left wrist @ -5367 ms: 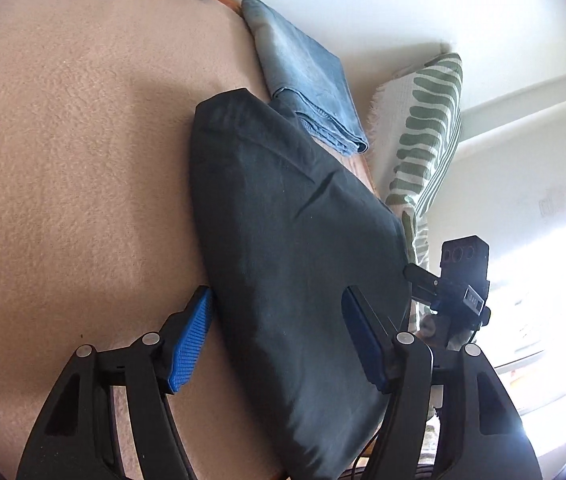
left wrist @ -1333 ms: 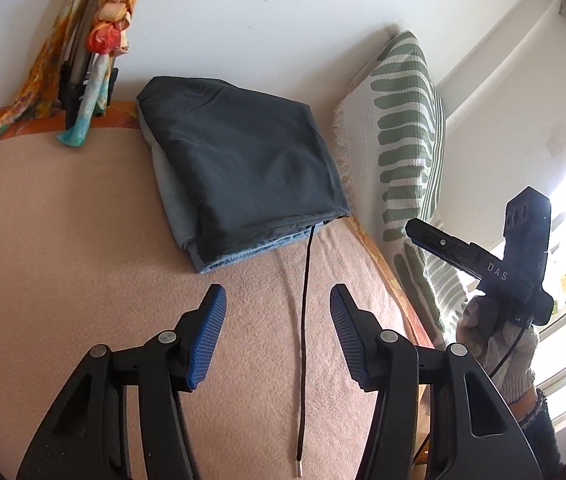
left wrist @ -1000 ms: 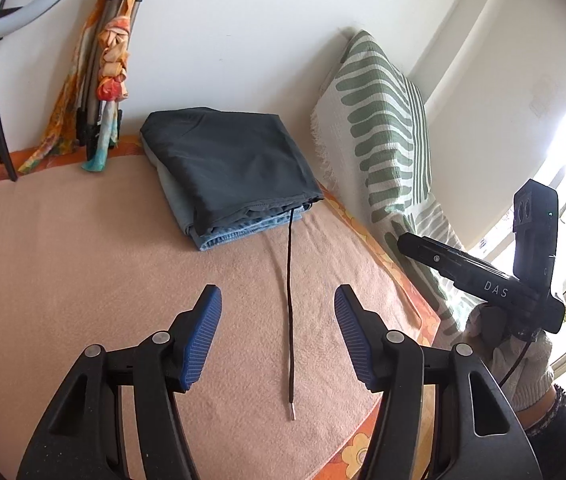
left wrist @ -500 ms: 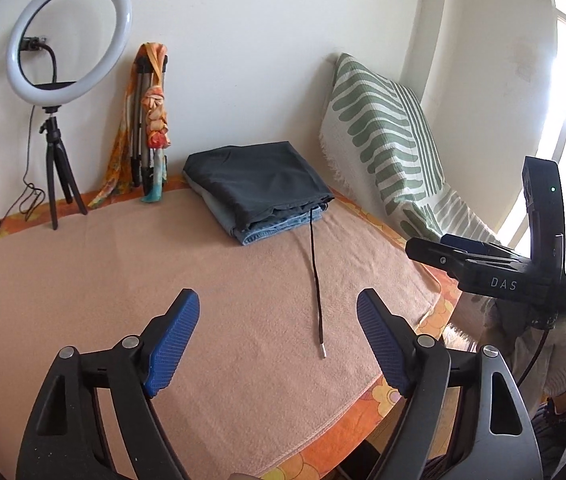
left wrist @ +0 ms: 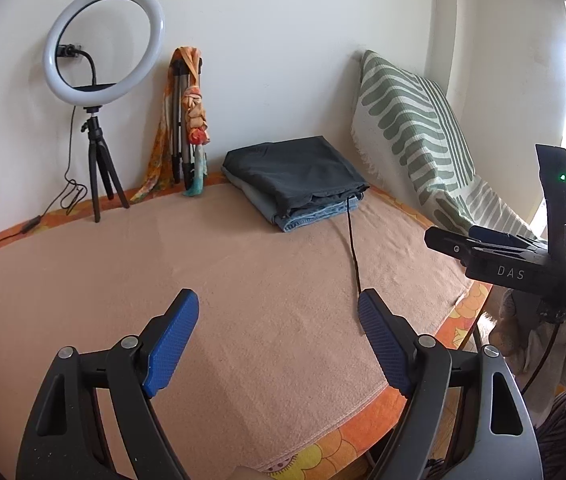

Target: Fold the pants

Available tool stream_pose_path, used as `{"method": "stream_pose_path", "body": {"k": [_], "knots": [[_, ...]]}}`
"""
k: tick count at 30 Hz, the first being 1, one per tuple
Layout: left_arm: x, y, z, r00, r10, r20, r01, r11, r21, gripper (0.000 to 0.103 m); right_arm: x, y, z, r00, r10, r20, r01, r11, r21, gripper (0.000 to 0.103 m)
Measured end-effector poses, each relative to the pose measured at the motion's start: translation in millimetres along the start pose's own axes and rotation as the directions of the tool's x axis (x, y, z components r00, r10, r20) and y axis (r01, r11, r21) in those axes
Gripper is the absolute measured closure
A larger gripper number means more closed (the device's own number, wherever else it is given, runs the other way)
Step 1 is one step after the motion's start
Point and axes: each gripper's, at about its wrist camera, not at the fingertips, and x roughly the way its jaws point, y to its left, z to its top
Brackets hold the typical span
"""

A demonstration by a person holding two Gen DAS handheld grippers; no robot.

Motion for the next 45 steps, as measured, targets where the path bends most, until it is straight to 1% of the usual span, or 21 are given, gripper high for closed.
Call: {"method": "stream_pose_path", "body": {"k": [2,4,5,6,7,9,11,15,19,22,23,24,25,29,32,45], "knots": [[-4,-1,-2,0.998,0.063,0.032,-0.063,0.998,0.026,0.02,2,2,-1,1.0,-0.002,-0.003,0.002,1.0,-0.017,0.0],[-9,-2,-4,0.991,0.116,0.069,-0.12,0.992,0.048,0.019,4,2,-1,1.0,-0.006,-0.004,0.006,1.0,-0.014,0.0],[-11,-2,-4,0.99,0.119,0.079,-0.123,0.991,0.057,0.019,5,1,-1,1.0,-0.002,-0.005,0.002,1.0,-0.008,0.0],[-11,-1,-3,0.991,0.108,0.076,-0.112,0.992,0.058,0.019,6,1,-1,1.0,0.001,-0.006,-0.001,1.0,-0.004,0.0],[-12,0,-3,0.993,0.092,0.07,-0.096,0.994,0.048,0.019,6,0,-1,1.0,0.001,-0.005,-0.001,1.0,-0.001,0.0],[-12,4,-3,0.994,0.091,0.054,-0.092,0.996,0.018,0.018,8,-1,-1,1.0,-0.002,-0.004,0.002,1.0,0.003,0.0],[-10,7,-3,0.994,0.104,0.036,-0.104,0.995,0.001,0.018,8,-1,-1,1.0,-0.007,-0.001,0.007,1.0,0.003,0.0],[-9,9,-5,0.989,0.142,0.034,-0.142,0.99,0.003,0.018,5,0,0,1.0,-0.014,0.018,0.014,1.0,-0.001,0.0],[-7,8,-7,0.983,0.18,0.028,-0.181,0.983,0.017,0.015,3,2,1,0.999,-0.031,0.035,0.032,0.999,-0.023,0.0],[-8,6,-8,0.98,0.195,0.031,-0.196,0.98,0.035,0.013,4,1,1,0.999,-0.027,0.032,0.028,1.0,-0.014,0.0],[-8,6,-7,0.979,0.199,0.032,-0.201,0.979,0.041,0.01,4,0,1,0.999,-0.025,0.031,0.026,1.0,-0.009,0.0],[-8,6,-7,0.979,0.202,0.032,-0.203,0.978,0.045,0.006,3,0,1,0.999,-0.024,0.033,0.025,1.0,-0.006,0.0],[-8,5,-7,0.979,0.2,0.033,-0.201,0.978,0.047,0.0,4,-1,1,0.999,-0.025,0.033,0.025,1.0,-0.007,0.0],[-9,6,-6,0.982,0.185,0.036,-0.187,0.981,0.05,0.0,4,-1,2,0.999,-0.023,0.033,0.023,1.0,-0.005,0.0],[-11,6,-5,0.98,0.192,0.045,-0.194,0.979,0.055,0.0,4,-1,3,0.999,-0.02,0.031,0.02,1.0,-0.006,0.0],[-11,4,-6,0.984,0.176,0.032,-0.177,0.983,0.043,0.0,5,-1,3,0.999,-0.02,0.031,0.02,1.0,-0.003,0.0]]}}
